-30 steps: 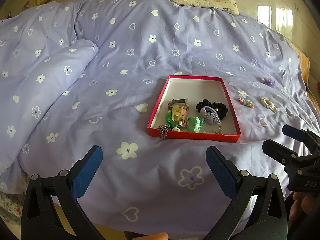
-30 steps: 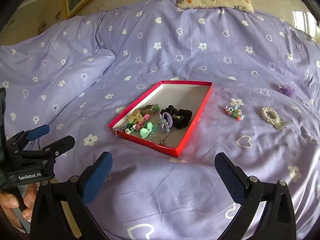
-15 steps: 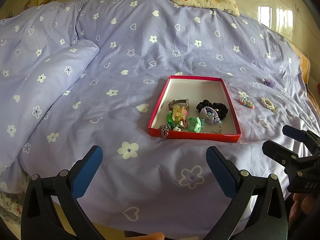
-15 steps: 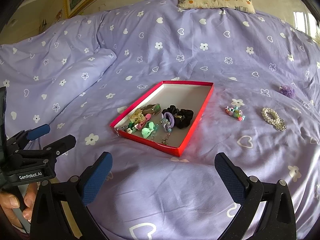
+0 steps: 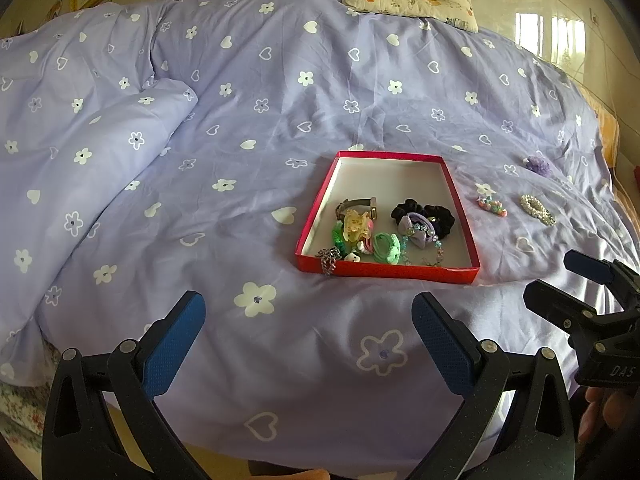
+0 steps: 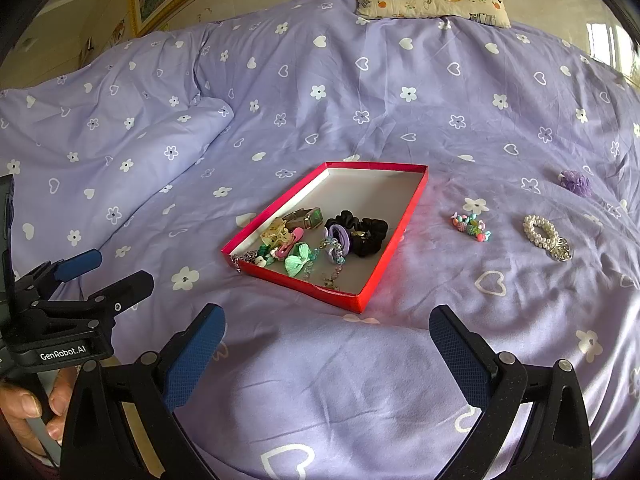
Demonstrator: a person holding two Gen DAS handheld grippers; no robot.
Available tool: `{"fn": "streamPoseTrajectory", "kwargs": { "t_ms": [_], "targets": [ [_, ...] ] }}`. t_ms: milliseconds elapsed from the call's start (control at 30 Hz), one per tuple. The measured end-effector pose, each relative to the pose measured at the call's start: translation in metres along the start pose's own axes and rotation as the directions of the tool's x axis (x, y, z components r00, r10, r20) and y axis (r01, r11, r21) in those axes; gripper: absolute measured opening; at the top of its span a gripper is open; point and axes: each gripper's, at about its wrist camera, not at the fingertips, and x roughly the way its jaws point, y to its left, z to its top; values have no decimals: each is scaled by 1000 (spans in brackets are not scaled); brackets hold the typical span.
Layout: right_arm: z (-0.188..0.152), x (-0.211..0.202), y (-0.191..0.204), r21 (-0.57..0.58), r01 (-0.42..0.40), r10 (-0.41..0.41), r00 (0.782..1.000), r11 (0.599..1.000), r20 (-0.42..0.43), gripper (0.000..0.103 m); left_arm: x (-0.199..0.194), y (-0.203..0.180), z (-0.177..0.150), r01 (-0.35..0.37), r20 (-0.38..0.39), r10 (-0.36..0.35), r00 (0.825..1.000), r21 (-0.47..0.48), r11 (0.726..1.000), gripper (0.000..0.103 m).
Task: Organize jewelry
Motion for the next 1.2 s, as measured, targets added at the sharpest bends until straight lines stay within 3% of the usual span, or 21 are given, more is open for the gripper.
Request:
{"fn": "streamPoseTrajectory", "kwargs": {
  "t_ms": [1200],
  "targets": [
    [-2, -1, 3, 0, 0, 0, 1000, 1000, -3, 103, 0, -4, -4, 13, -4, -13, 1000, -1, 1000, 103]
  ]
}}
